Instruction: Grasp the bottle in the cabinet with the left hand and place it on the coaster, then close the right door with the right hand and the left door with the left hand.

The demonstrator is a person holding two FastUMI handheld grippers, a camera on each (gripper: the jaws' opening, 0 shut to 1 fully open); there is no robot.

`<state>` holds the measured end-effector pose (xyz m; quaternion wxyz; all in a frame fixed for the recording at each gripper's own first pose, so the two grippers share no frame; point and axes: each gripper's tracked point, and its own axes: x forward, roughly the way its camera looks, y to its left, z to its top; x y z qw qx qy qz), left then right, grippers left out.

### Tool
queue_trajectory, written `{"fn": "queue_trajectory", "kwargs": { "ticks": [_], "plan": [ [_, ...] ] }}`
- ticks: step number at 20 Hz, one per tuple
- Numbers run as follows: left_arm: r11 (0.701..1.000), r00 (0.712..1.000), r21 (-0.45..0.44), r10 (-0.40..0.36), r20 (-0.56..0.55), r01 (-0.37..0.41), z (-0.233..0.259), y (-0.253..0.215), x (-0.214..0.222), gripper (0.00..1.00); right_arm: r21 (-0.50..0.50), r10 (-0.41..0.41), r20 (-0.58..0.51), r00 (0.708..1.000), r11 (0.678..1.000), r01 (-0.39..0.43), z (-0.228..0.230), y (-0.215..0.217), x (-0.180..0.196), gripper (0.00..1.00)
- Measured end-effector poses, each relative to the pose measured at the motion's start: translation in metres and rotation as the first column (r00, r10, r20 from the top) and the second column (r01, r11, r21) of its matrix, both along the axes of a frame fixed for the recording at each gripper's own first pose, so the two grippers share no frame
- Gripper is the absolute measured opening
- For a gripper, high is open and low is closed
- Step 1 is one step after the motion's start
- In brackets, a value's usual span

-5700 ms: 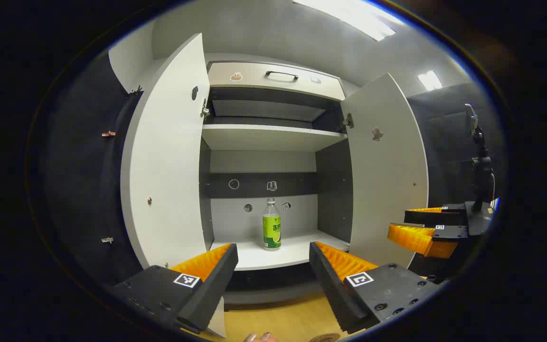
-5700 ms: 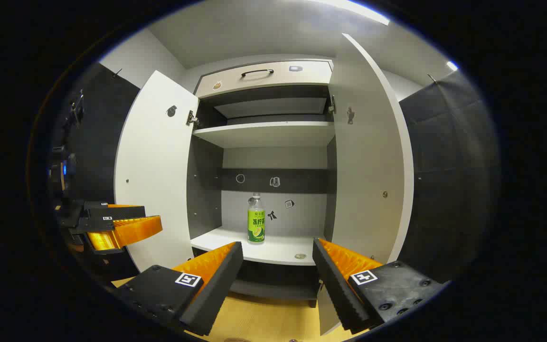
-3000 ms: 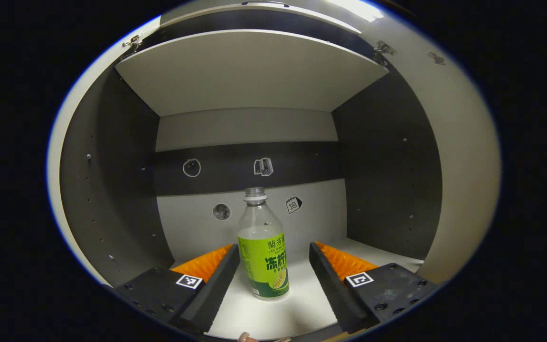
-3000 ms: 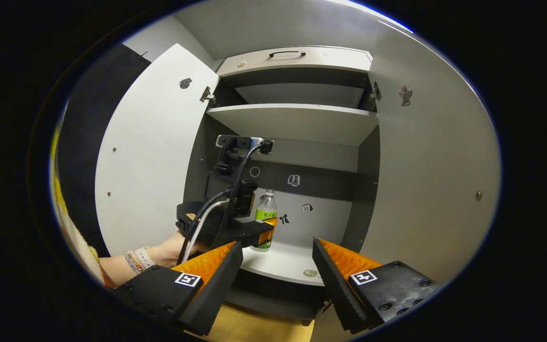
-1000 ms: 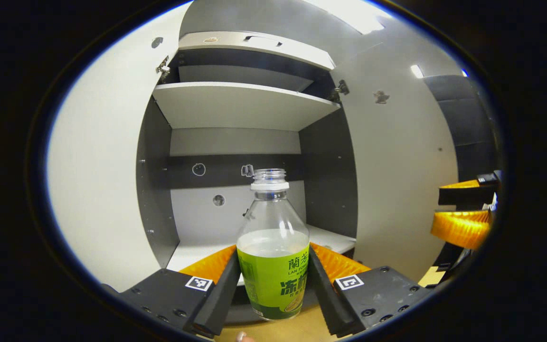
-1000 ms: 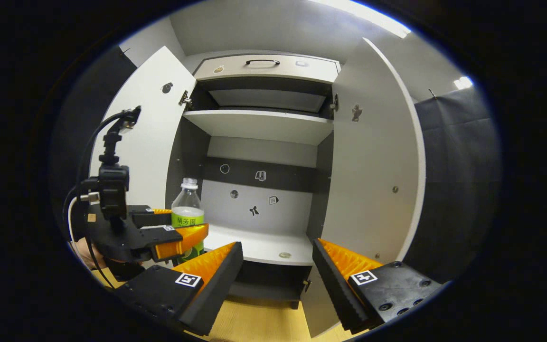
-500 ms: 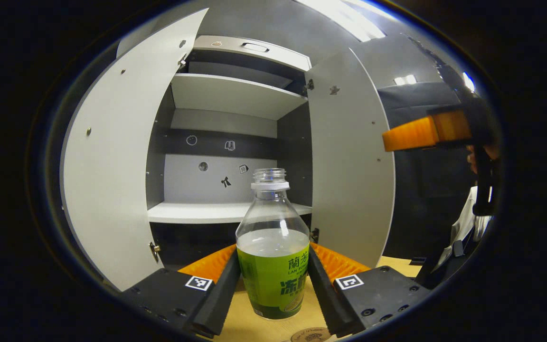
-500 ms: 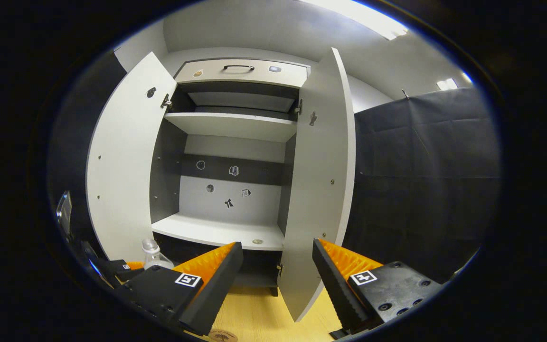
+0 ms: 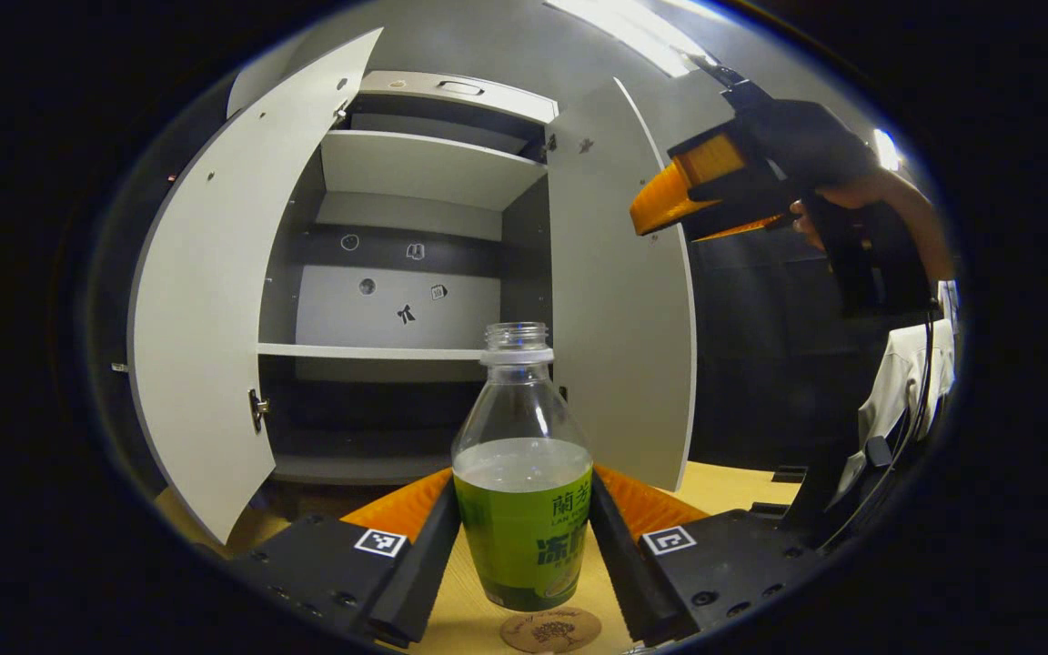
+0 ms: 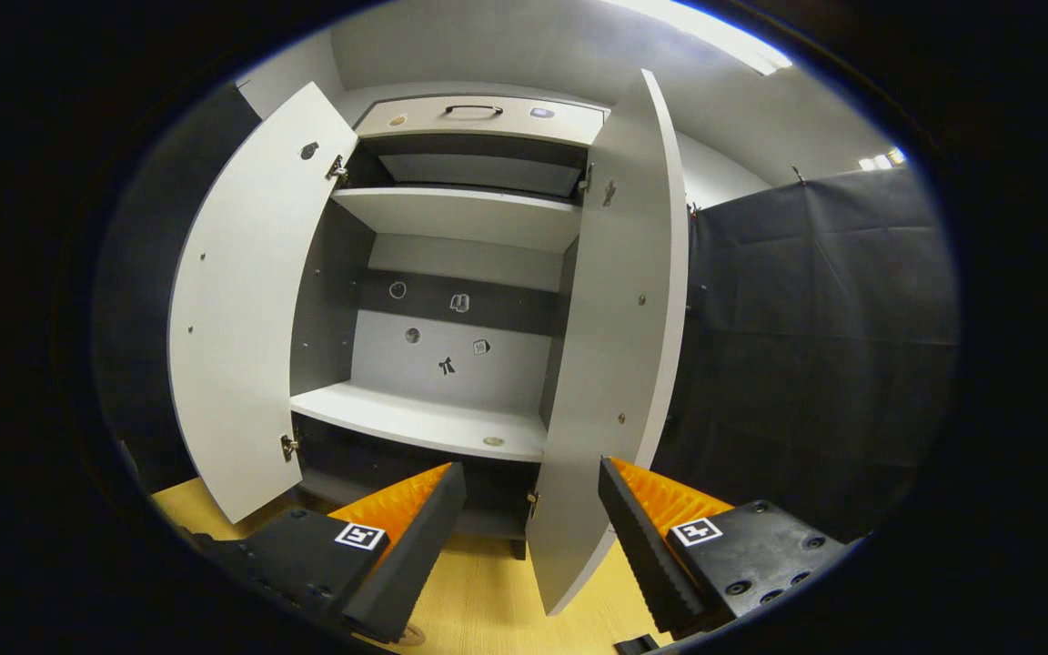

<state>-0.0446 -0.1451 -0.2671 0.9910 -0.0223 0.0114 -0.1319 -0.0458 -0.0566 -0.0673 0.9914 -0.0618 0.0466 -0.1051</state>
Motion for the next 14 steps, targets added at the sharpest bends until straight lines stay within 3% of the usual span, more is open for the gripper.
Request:
{"fn": "queue_trajectory", "kwargs": {
  "ticks": [4,14],
  "plan": [
    [1.0,0.999,-0.003,0.001,-0.051,-0.001,-0.034,-0.015,-0.004,0.79,0.0,0.042,0.012,0.999,0.999,-0.042,-0.013,0.0,-0.001,0.98],
    [0.997,0.997,0.078,0.007,-0.073,-0.001,-0.087,-0.037,-0.007,0.79,0.035,-0.018,-0.028,0.999,0.999,0.019,-0.056,-0.042,-0.02,0.98]
  ]
}}
